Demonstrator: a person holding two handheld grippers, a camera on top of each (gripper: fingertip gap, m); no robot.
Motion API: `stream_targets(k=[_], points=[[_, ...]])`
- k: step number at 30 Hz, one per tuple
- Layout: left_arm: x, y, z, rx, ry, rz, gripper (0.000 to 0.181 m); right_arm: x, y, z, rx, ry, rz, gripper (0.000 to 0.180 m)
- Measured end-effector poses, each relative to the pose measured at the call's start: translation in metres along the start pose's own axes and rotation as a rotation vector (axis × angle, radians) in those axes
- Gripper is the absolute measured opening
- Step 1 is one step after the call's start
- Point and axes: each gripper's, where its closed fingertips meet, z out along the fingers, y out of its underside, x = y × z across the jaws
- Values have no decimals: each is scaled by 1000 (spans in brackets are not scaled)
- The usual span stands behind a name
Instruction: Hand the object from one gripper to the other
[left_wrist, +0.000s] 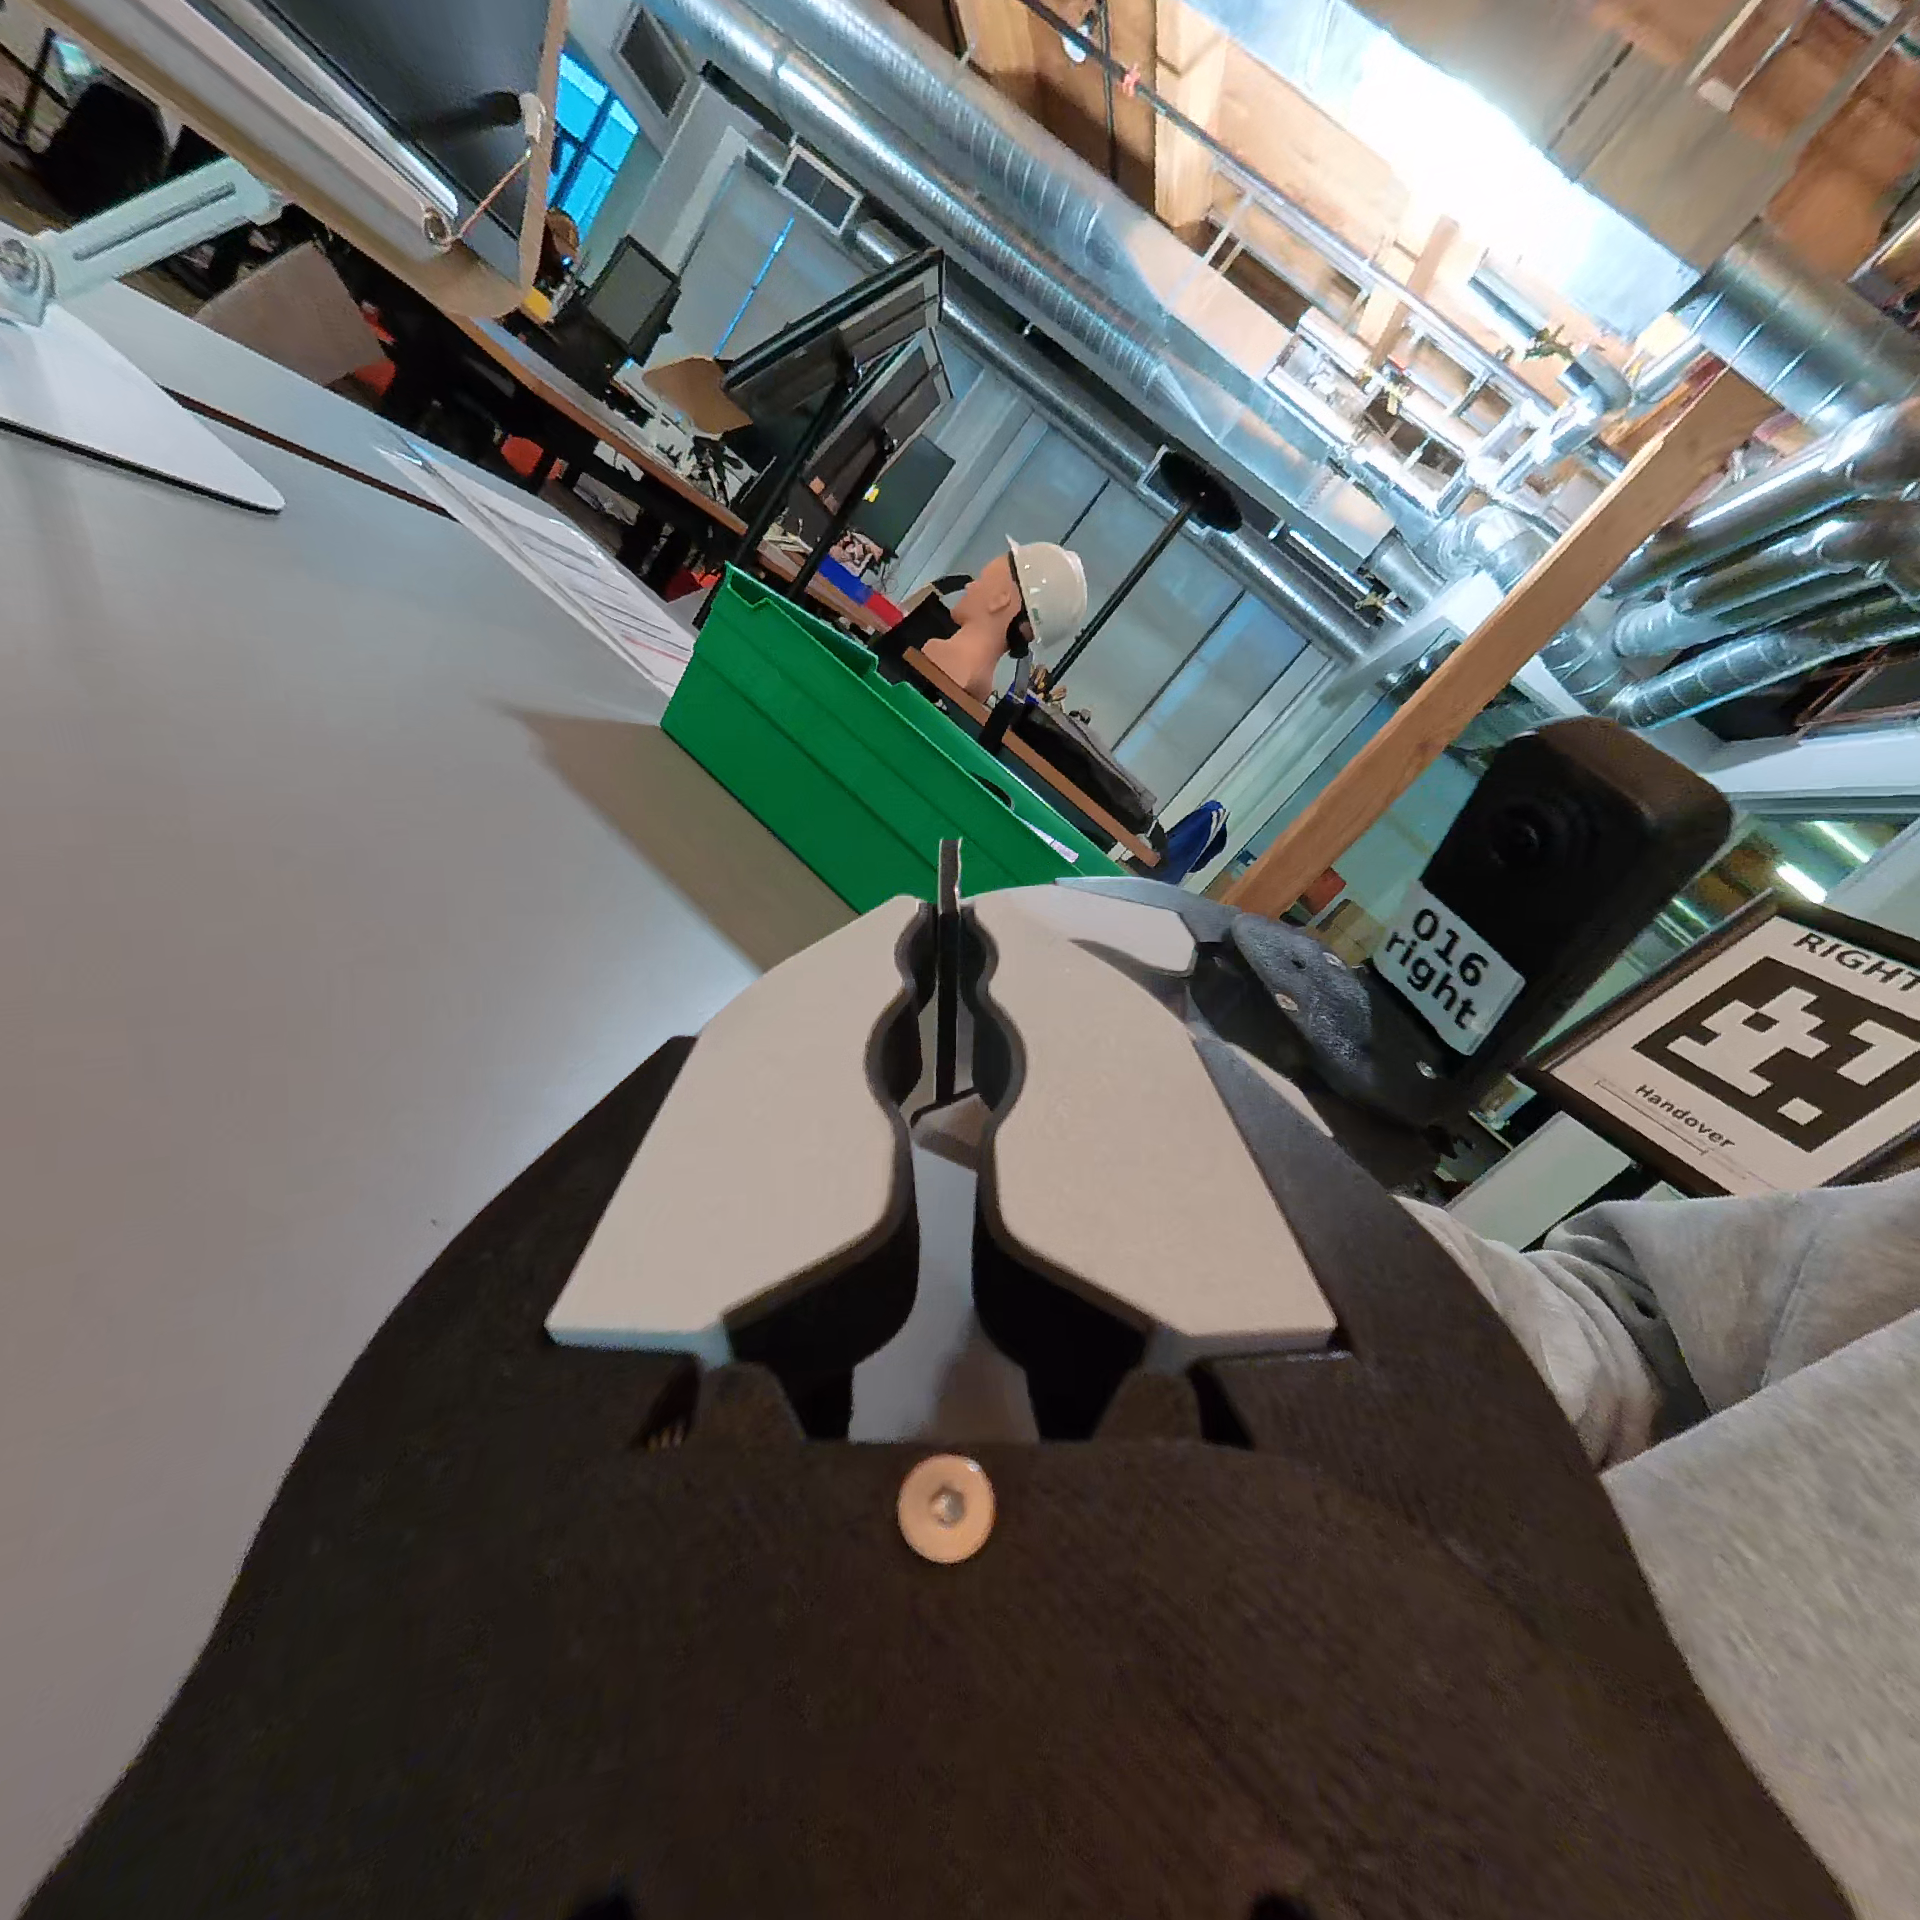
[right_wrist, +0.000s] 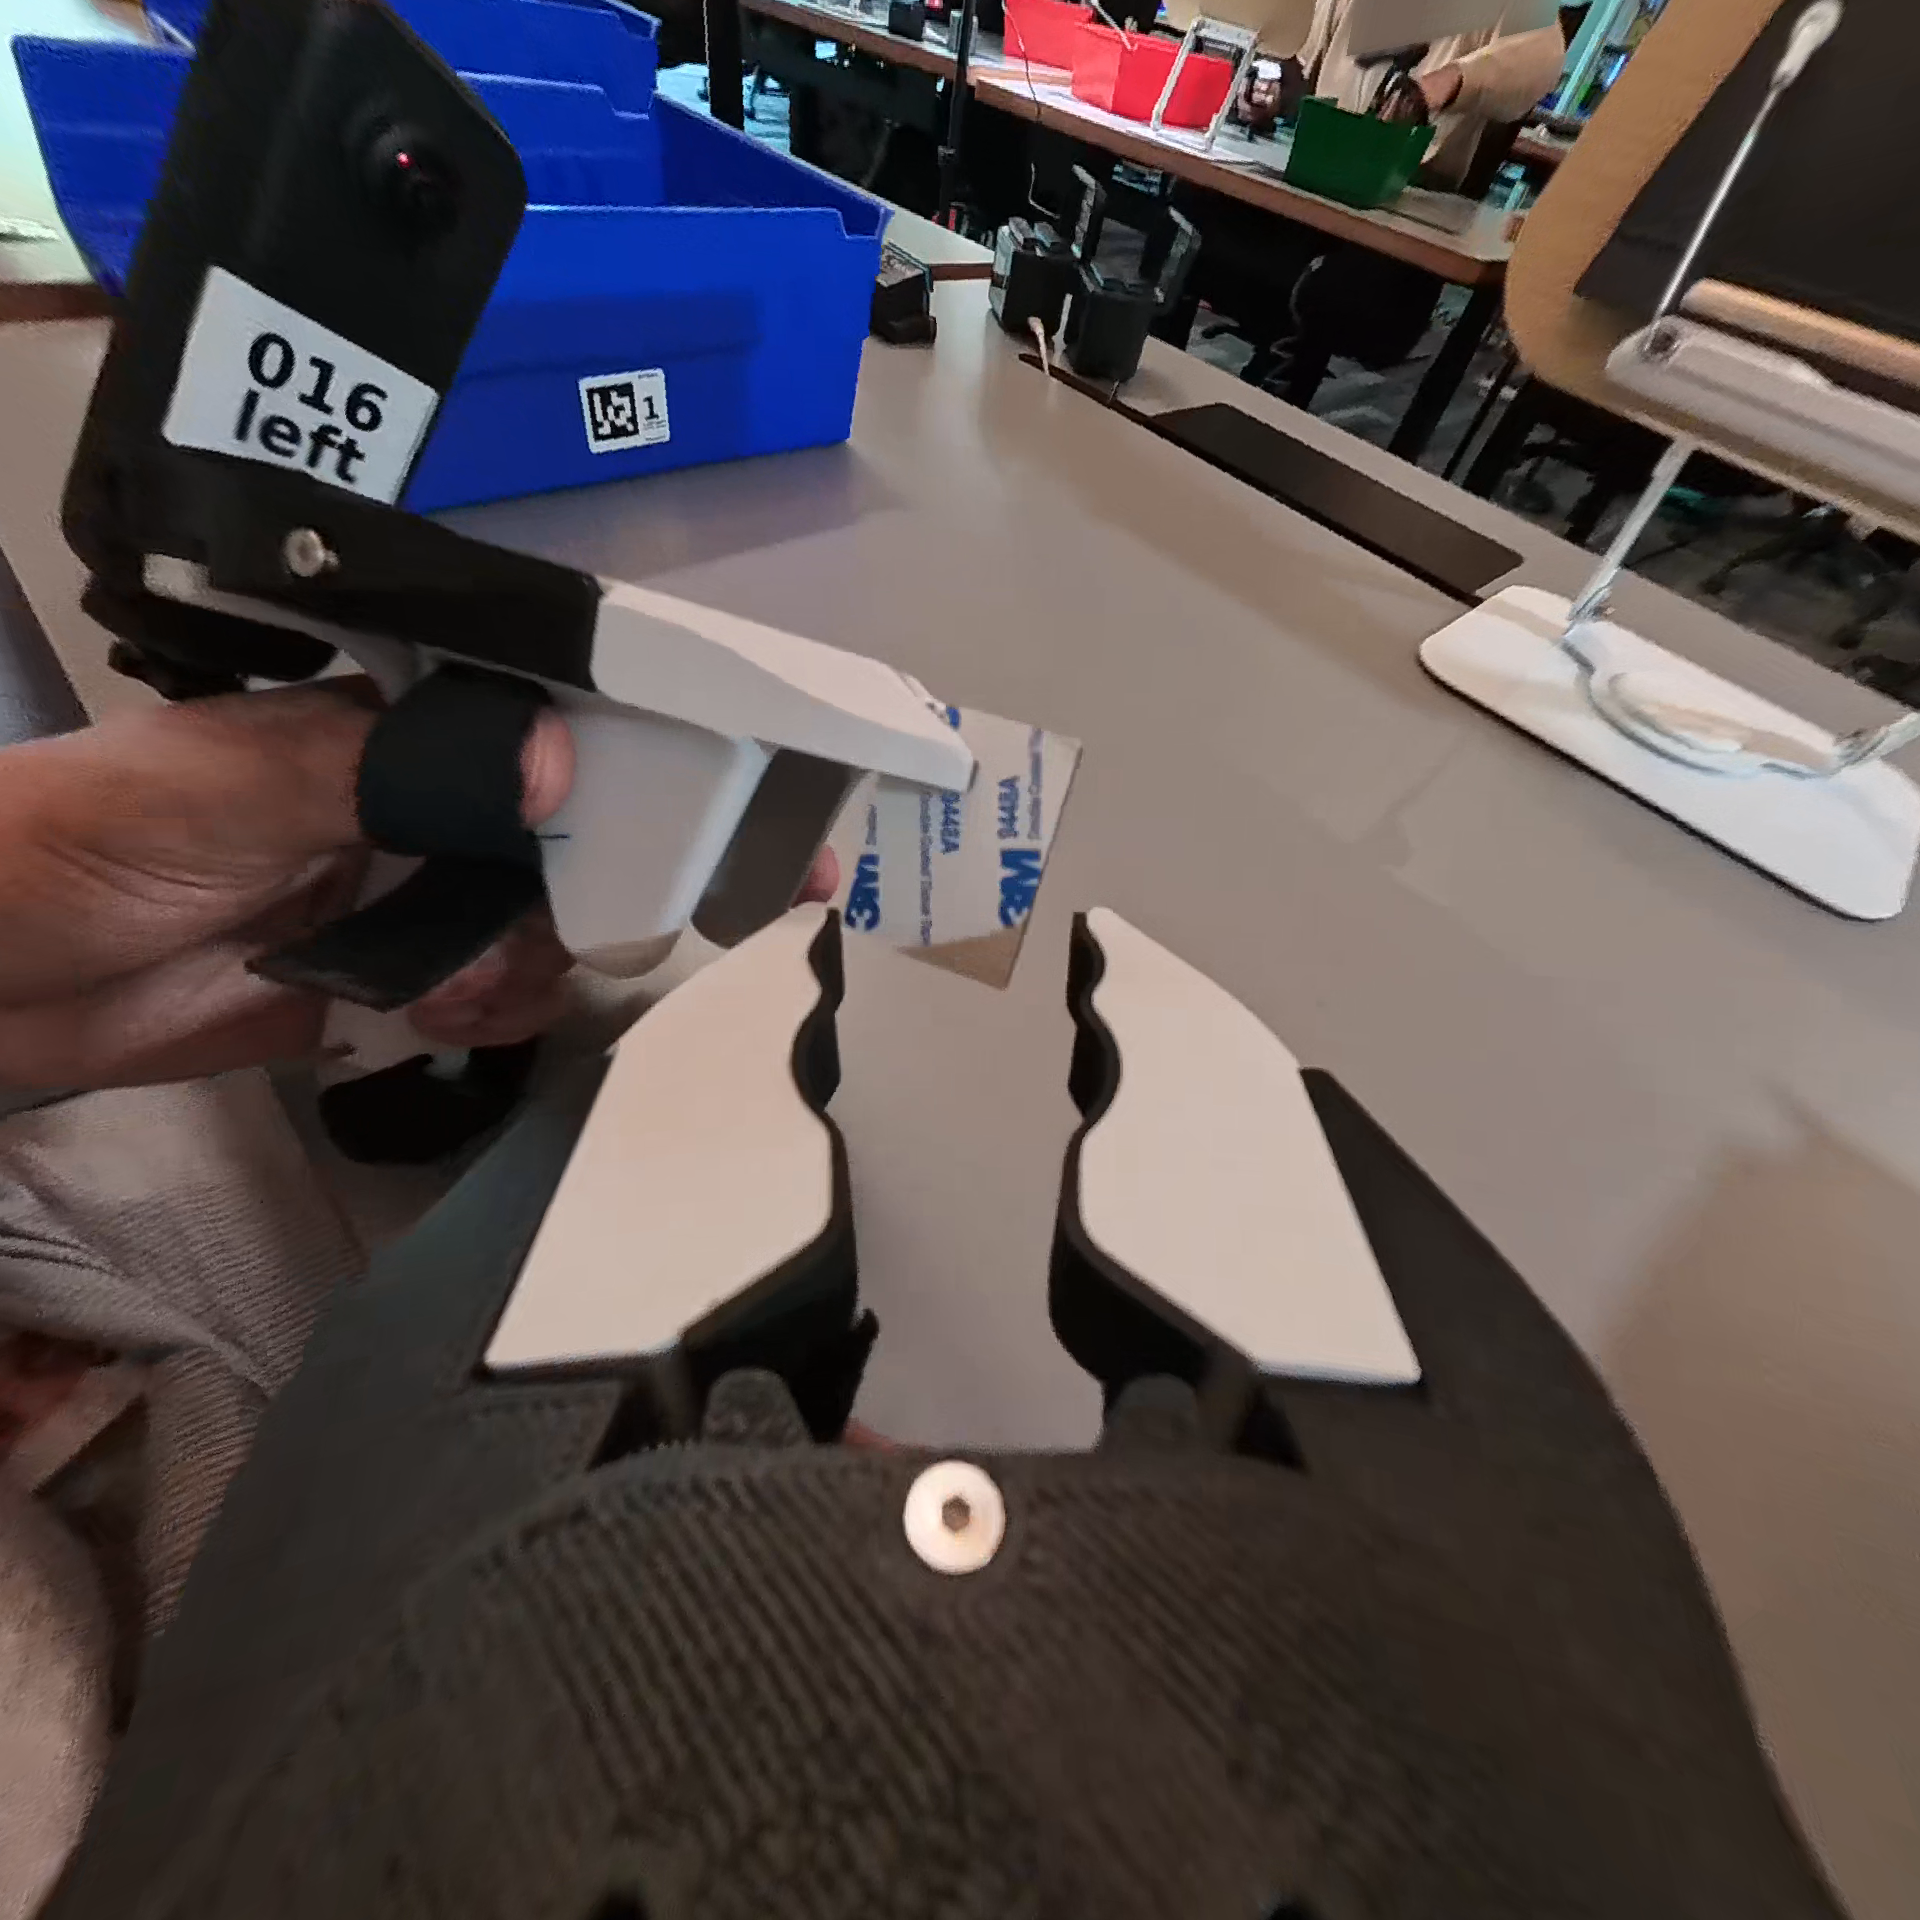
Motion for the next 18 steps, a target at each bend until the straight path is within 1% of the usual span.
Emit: stream_targets(k=[5,9,12,16,17,18], points=[[-2,1,0,29,-23,-34,4,0,-1,-1,-12,38,-95,39],[0,2,0,46,-26,-49,5,2,0,-2,-21,35,-96,33],[1,4,0,39,-26,-50,5,6,1,-3,-23,32,-93,32],[-1,5,-1,38,-10,-103,6,6,1,-3,-27,33,-116,32],[-1,6,0,30,-1,-123,7,6,1,-3,-21,31,-115,32],[-1,6,0,25,6,-142,15,6,-1,-4,-12,25,-110,32]])
